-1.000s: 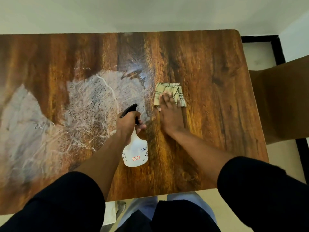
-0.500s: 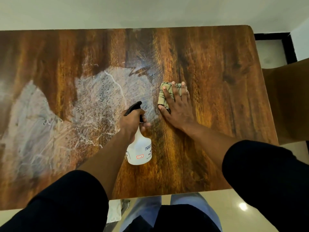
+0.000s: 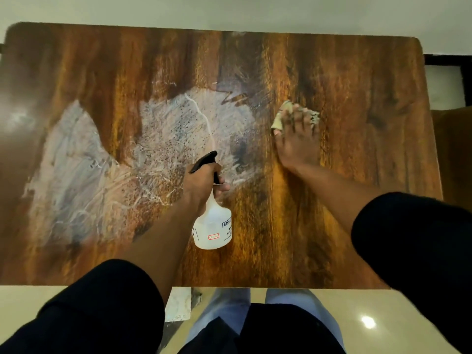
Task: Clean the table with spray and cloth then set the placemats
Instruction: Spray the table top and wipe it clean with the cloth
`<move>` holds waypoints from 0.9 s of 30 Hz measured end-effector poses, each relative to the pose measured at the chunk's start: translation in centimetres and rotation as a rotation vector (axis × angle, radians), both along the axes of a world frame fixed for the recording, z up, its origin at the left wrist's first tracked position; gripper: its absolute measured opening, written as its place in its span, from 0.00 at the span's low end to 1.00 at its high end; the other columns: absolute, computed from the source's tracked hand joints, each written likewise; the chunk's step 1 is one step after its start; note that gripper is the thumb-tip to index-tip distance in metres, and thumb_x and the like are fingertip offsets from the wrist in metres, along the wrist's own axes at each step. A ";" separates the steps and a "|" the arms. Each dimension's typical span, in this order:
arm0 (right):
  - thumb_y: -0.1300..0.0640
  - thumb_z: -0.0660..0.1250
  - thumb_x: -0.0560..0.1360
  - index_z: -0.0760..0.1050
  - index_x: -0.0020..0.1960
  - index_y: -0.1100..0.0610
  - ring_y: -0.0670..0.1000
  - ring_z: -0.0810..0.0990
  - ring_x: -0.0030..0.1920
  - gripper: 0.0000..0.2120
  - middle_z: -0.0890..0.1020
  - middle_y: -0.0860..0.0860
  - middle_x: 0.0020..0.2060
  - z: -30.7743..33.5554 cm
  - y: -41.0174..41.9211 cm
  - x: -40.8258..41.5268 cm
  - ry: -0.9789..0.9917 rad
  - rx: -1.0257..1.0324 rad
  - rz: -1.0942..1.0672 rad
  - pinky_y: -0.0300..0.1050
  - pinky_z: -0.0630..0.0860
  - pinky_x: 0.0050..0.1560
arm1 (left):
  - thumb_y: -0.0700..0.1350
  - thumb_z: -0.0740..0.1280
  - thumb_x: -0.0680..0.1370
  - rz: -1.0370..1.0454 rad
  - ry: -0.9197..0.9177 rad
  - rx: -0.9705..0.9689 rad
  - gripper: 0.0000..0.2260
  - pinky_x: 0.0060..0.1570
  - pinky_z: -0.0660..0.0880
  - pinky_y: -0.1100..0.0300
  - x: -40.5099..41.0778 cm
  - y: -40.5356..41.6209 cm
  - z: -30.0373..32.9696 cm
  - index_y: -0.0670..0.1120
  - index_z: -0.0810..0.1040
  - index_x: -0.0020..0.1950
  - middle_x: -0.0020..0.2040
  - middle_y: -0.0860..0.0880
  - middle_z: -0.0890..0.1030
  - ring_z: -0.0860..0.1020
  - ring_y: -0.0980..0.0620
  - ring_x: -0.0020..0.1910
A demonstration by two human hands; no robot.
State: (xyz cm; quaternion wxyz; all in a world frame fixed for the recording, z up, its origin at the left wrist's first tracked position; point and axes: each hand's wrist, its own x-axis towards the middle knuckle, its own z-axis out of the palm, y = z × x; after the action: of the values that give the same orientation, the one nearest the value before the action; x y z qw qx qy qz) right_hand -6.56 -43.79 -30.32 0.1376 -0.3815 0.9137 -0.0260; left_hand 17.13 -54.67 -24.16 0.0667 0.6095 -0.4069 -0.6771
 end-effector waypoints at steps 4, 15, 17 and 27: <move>0.41 0.45 0.86 0.43 0.86 0.52 0.58 0.42 0.84 0.32 0.45 0.55 0.85 0.4 -0.3 0.8 -0.034 -0.015 -0.041 0.63 0.46 0.82 | 0.37 0.67 0.81 -0.021 -0.012 -0.012 0.08 0.21 0.71 0.61 1.8 0.9 -0.2 0.45 0.82 0.58 0.34 0.41 0.80 0.83 0.43 0.30; 0.40 0.44 0.86 0.44 0.86 0.51 0.54 0.42 0.84 0.32 0.44 0.53 0.85 0.4 4.1 12.8 -0.068 -0.030 0.612 0.62 0.44 0.82 | 0.39 0.69 0.79 -0.069 -0.123 0.058 0.15 0.22 0.71 0.61 6.6 4.5 -0.8 0.32 0.79 0.62 0.34 0.42 0.82 0.84 0.43 0.31; 0.41 0.43 0.86 0.40 0.85 0.51 0.55 0.39 0.84 0.31 0.41 0.53 0.84 0.4 3.9 11.0 -0.072 -0.002 0.473 0.63 0.43 0.82 | 0.40 0.69 0.79 -0.064 -0.115 0.072 0.15 0.23 0.72 0.60 7.4 4.7 -0.9 0.35 0.79 0.63 0.35 0.42 0.82 0.84 0.43 0.32; 0.41 0.44 0.86 0.41 0.85 0.52 0.53 0.39 0.84 0.32 0.41 0.52 0.85 0.3 3.0 14.6 -0.088 -0.022 0.147 0.59 0.39 0.82 | 0.38 0.67 0.80 0.012 -0.111 0.050 0.05 0.23 0.71 0.61 11.4 4.9 0.3 0.43 0.83 0.49 0.35 0.42 0.81 0.82 0.44 0.31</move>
State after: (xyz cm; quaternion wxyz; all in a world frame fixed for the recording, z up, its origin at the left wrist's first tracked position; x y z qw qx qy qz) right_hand 8.04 -40.82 -30.04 0.1747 -0.4477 0.8759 -0.0426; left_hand 28.48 -49.73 -23.90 0.0329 0.6501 -0.3893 -0.6517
